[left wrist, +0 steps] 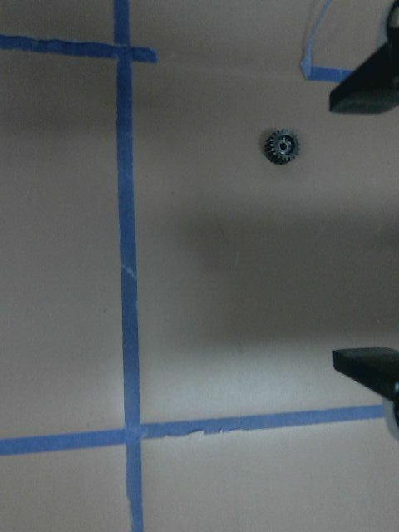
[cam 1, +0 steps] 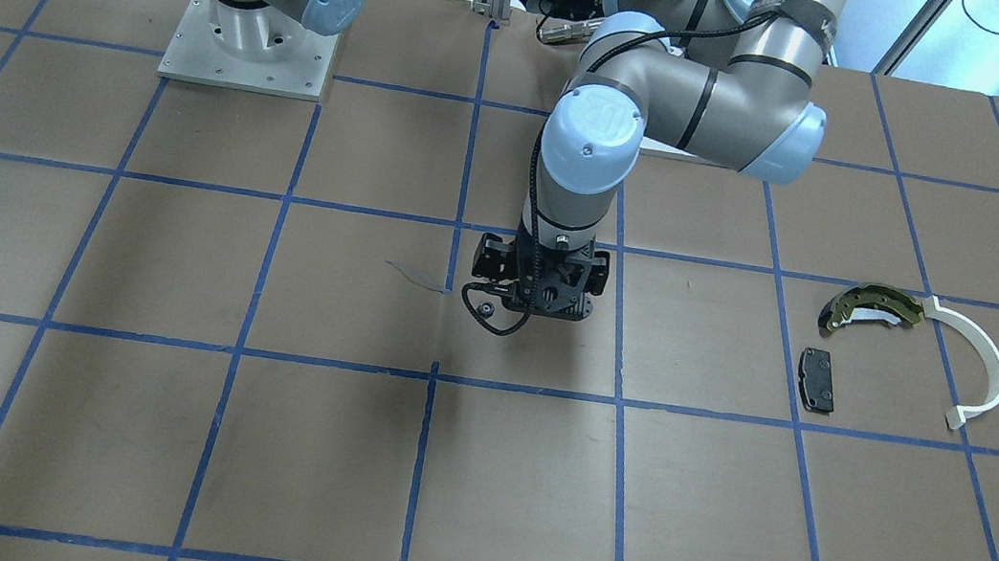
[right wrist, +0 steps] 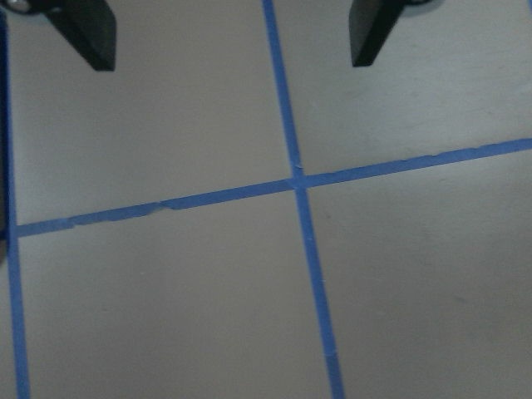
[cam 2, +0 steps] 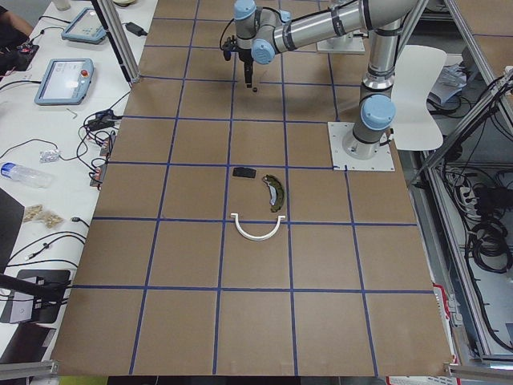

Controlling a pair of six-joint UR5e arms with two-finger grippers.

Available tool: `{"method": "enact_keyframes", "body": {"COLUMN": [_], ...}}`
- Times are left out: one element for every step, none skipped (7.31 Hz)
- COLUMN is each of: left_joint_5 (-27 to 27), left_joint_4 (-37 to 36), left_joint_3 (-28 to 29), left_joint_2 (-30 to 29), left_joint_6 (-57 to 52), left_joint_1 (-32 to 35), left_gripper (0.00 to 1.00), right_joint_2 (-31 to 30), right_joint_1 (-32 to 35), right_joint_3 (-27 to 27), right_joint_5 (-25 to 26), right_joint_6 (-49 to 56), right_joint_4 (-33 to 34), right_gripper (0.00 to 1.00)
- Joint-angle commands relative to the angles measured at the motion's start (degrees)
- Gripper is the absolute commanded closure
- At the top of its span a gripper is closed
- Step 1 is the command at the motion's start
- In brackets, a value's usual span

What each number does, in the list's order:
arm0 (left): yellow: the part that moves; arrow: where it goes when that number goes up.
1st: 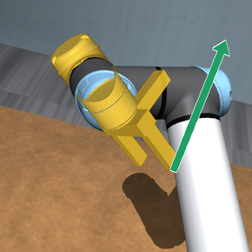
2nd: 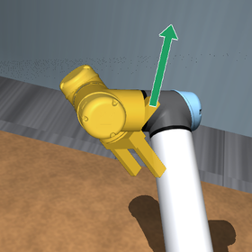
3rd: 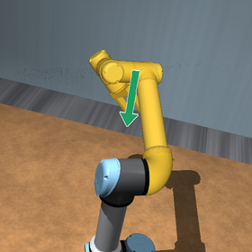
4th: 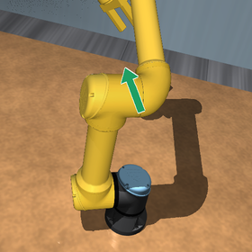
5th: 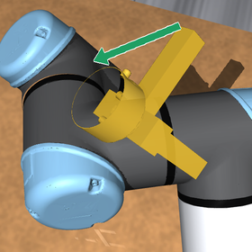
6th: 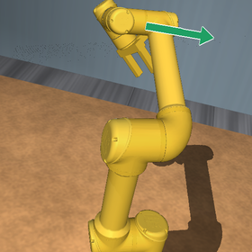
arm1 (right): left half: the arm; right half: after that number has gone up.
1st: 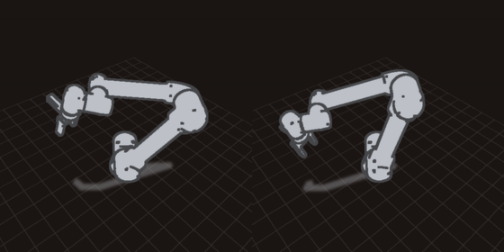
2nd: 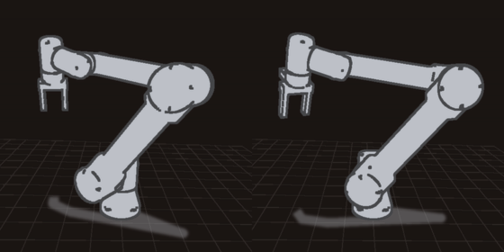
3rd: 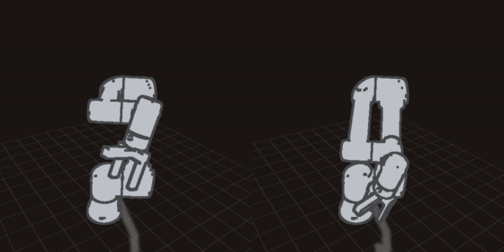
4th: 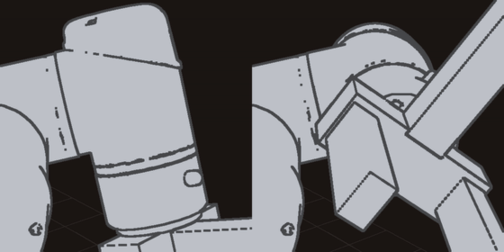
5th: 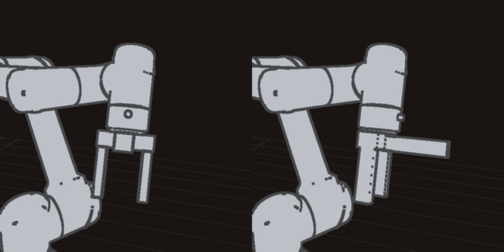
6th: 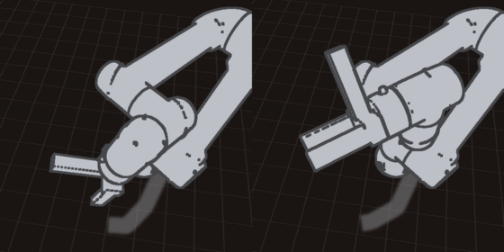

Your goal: Place bearing gear from tray to pile

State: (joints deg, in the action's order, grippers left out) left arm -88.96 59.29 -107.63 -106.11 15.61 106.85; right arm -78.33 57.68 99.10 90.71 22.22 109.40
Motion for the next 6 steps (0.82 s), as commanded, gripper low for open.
{"method": "enact_keyframes", "body": {"left_joint_5": [0.02,0.02,-0.24,-0.25,-0.16,-0.25], "left_joint_4": [-5.30,-6.98,-7.08,-7.08,-6.99,-7.08], "left_joint_3": [-0.13,-0.13,-0.21,-0.30,-0.48,-1.00], "left_joint_2": [-4.70,-6.20,-7.08,-7.61,-7.71,-7.71], "left_joint_6": [2.05,2.23,2.05,2.05,2.14,2.05], "left_joint_1": [3.44,3.54,3.63,3.63,3.63,3.63], "left_gripper": [0.00,0.00,0.08,0.24,0.33,0.35], "right_joint_2": [6.76,9.92,12.39,15.37,17.23,17.51], "right_joint_1": [-10.09,-11.43,-13.10,-16.16,-17.24,-19.07], "right_joint_3": [-2.49,-3.47,-3.65,-3.91,-4.00,-3.65], "right_joint_5": [0.60,2.78,3.06,2.28,2.36,2.62], "right_joint_6": [9.57,15.52,20.36,25.63,29.51,31.73], "right_joint_4": [4.73,8.69,12.29,12.76,14.16,15.22], "right_gripper": [0.00,0.00,0.00,0.00,0.00,0.03]}}
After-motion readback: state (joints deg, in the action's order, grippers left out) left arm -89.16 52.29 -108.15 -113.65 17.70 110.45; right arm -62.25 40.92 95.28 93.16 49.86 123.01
